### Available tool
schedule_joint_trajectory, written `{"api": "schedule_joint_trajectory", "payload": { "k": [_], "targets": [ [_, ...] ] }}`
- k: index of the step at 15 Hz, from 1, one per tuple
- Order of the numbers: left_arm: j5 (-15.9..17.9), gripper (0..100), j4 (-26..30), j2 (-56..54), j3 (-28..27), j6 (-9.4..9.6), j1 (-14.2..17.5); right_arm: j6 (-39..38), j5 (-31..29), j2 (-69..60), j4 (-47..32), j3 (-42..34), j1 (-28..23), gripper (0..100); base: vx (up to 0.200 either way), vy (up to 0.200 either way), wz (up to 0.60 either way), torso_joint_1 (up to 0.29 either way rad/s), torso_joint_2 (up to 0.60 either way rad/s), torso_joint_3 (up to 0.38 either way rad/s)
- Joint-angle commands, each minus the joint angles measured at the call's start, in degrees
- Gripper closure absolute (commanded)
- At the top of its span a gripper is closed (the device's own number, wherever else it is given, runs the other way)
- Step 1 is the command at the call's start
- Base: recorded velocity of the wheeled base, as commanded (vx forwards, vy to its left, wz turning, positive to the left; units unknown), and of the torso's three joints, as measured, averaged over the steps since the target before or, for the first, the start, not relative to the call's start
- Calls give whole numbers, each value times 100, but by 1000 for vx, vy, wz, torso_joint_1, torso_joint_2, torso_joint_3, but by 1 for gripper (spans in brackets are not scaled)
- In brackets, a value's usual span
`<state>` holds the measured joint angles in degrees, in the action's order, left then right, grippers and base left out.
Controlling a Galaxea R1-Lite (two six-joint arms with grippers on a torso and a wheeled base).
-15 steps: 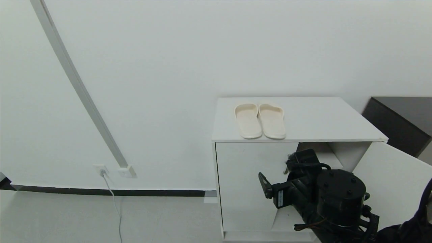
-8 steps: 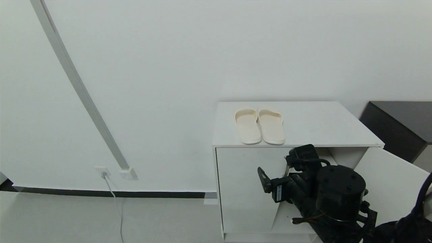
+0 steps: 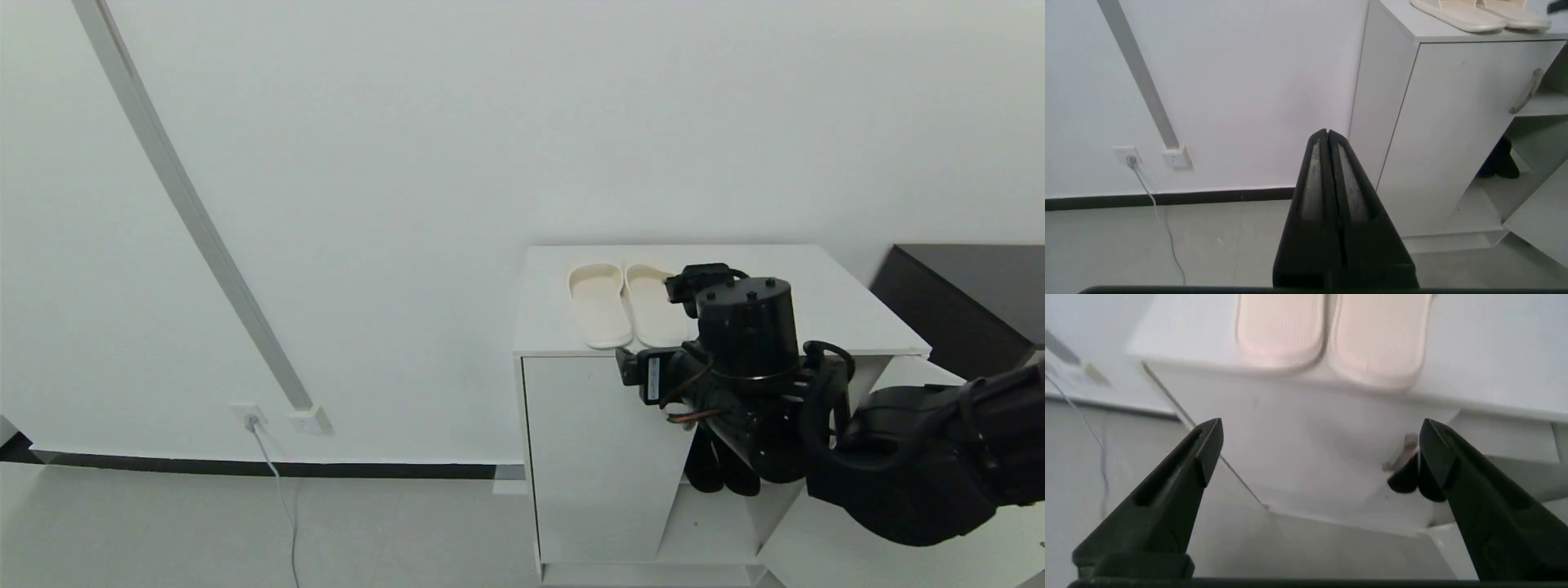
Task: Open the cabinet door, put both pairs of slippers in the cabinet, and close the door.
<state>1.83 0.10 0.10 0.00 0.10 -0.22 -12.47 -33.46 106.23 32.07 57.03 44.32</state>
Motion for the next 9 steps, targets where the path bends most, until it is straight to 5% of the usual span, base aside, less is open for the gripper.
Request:
{"api": "schedule_joint_trajectory", "payload": {
  "k": [1,9],
  "targets": [
    [2,100,-1,-1,-9,-1,4,-27,6,-85,-26,186,-3,0,200,0,0,2,7,2],
    [2,100,-1,-1,0,-10,4,-54,6,56,132,-51,-3,0,200,0,0,2,1,2]
  ]
}}
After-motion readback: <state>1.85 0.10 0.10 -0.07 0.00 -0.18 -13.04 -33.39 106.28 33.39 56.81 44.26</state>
